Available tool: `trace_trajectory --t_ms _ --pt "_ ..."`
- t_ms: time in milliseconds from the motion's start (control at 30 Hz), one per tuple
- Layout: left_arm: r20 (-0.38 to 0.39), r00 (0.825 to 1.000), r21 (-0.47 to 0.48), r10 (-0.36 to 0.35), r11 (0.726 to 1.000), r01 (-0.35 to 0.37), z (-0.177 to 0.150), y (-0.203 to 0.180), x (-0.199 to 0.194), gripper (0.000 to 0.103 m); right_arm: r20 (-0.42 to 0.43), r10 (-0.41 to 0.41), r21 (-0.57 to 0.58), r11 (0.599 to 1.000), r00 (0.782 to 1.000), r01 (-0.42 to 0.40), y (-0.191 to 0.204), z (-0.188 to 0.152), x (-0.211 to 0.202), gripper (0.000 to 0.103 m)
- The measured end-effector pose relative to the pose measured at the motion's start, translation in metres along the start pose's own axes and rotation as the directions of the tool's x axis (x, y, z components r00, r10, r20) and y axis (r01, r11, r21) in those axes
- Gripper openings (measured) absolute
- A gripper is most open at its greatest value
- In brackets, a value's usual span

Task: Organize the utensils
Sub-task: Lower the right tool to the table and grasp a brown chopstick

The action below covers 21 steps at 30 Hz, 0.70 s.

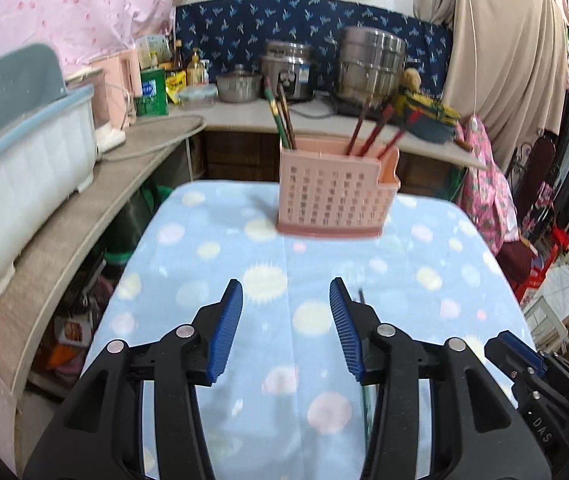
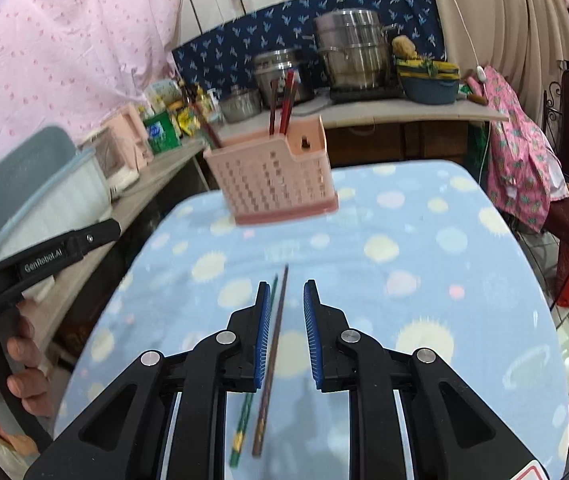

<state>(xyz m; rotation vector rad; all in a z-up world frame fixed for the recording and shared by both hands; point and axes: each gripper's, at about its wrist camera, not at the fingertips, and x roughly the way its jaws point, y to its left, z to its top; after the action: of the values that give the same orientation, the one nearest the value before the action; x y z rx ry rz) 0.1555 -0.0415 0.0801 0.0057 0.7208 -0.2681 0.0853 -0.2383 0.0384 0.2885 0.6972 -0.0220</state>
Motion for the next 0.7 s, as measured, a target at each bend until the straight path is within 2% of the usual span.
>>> trace_trajectory --t_ms 300,567,700 --pt "-0.101 0.995 0.024 0.008 1.000 -0.006 -0.064 0.004 -0.002 0.043 -0.140 0.005 -0.028 1.000 0.990 -0.009 0.012 -0.068 0.011 0.018" --pt "-0.183 0.983 0.028 0.007 1.000 -0.002 -0.103 0.004 0.004 0.043 -0.204 0.010 -0.059 0.998 0.979 -0.023 0.025 -0.095 0.026 0.018" --pt "-0.210 0.978 0.031 0.011 1.000 -0.004 -0.114 0.003 0.006 0.051 -0.225 0.001 -0.070 0.997 0.974 -0.018 0.028 -0.101 0.037 0.018"
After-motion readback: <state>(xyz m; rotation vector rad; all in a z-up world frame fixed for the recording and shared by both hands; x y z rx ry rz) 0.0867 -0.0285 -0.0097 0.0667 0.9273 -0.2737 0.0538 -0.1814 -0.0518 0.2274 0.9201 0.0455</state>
